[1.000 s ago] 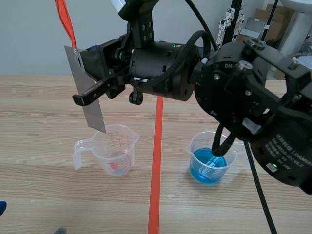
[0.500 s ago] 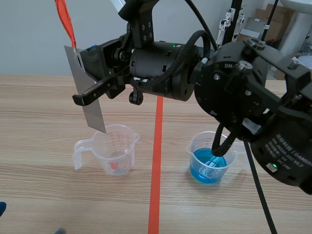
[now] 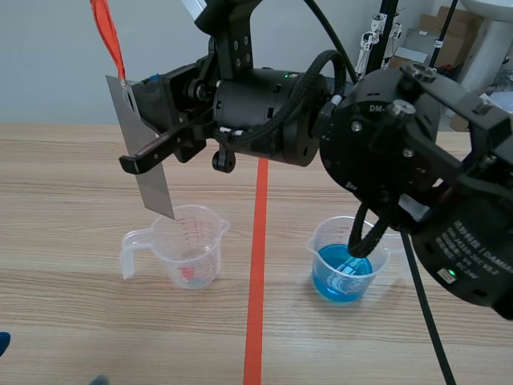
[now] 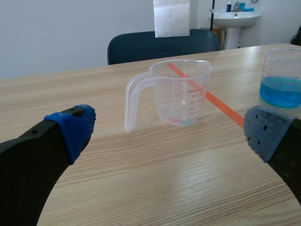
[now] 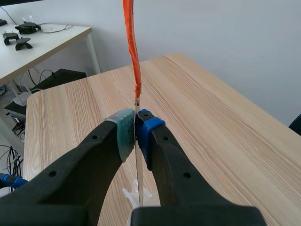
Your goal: Do the redox reaction experiment. move the plate over the left beaker
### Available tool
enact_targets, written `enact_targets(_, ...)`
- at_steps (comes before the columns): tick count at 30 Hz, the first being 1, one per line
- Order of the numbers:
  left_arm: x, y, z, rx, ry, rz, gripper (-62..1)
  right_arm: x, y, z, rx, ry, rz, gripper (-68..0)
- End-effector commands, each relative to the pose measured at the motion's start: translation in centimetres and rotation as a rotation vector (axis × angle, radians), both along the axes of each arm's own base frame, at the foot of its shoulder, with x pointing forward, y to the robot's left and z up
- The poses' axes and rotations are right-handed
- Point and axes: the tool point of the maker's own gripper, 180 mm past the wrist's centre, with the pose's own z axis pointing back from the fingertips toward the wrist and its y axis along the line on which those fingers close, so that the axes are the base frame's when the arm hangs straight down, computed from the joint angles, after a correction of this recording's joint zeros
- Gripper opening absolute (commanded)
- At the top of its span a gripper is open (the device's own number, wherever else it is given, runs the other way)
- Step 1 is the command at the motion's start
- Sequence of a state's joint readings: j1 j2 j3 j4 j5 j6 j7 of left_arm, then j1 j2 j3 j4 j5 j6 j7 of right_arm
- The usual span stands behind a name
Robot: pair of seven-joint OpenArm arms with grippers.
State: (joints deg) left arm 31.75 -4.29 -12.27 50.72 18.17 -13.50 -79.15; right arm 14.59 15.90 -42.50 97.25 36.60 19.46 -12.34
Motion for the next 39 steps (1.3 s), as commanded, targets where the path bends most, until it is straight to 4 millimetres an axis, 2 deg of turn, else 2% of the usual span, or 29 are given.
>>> enact_targets(1,-0.09,0.17,0.63,0.0,-0.022,-0.004,1.4,0.18,0.12,1.48,0.031,-0.031,0.005,-67.1)
enact_targets(39,-0.09,0.19,0.64,0.001,-0.023,-0.004,1.4,0.25,0.08,1.29,0.013,-0.045,0.001,-67.1)
